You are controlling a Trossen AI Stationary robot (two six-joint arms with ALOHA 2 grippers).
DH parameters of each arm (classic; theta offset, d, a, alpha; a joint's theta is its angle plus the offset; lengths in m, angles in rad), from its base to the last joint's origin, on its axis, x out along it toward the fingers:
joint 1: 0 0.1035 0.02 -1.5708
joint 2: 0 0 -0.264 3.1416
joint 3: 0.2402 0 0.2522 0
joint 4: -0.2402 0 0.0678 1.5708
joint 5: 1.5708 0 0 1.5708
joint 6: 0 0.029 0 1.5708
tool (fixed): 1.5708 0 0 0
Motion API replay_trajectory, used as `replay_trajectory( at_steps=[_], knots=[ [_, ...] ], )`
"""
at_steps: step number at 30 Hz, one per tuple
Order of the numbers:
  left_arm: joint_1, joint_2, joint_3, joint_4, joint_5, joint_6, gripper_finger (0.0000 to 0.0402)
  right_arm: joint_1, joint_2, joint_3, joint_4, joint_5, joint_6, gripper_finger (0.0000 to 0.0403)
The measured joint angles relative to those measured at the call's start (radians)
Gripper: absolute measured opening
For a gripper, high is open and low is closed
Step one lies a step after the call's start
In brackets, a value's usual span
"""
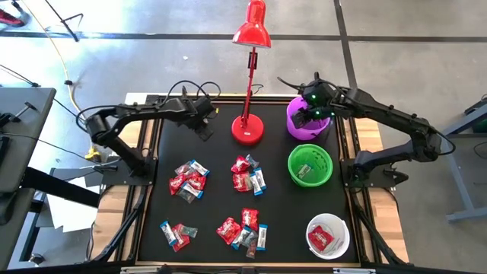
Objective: Organize candy in baskets
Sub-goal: Put the green gummy into the violet bucket
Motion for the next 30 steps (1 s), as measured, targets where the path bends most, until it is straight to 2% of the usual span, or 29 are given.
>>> replay_trajectory(
  at_steps=[6, 12, 17, 22, 26, 30],
  knots=[
    [0.036, 0.067, 0.0, 0.006, -0.048, 0.025, 0.0103, 0.0, 0.0, 0.0, 0.0, -0.022, 0.025, 0.013],
    [0.063, 0.113, 0.0, 0.061, -0.05, 0.051, 0.0103, 0.0, 0.0, 0.0, 0.018, -0.045, 0.026, 0.013],
    [0.07, 0.151, 0.0, 0.111, 0.021, 0.049, 0.0103, 0.0, 0.0, 0.0, 0.041, -0.054, 0.029, 0.013],
    [0.069, 0.17, 0.001, 0.109, 0.029, 0.038, 0.0101, 0.0, 0.0, 0.0, 0.058, -0.077, 0.029, 0.013],
    [0.069, 0.17, 0.002, 0.108, 0.032, 0.032, 0.007, 0.0, 0.0, 0.0, 0.061, -0.078, 0.03, 0.013],
    [0.068, 0.171, 0.002, 0.104, 0.042, 0.022, 0.0014, 0.0, 0.0, 0.0, 0.06, -0.078, 0.04, 0.013]
  ],
)
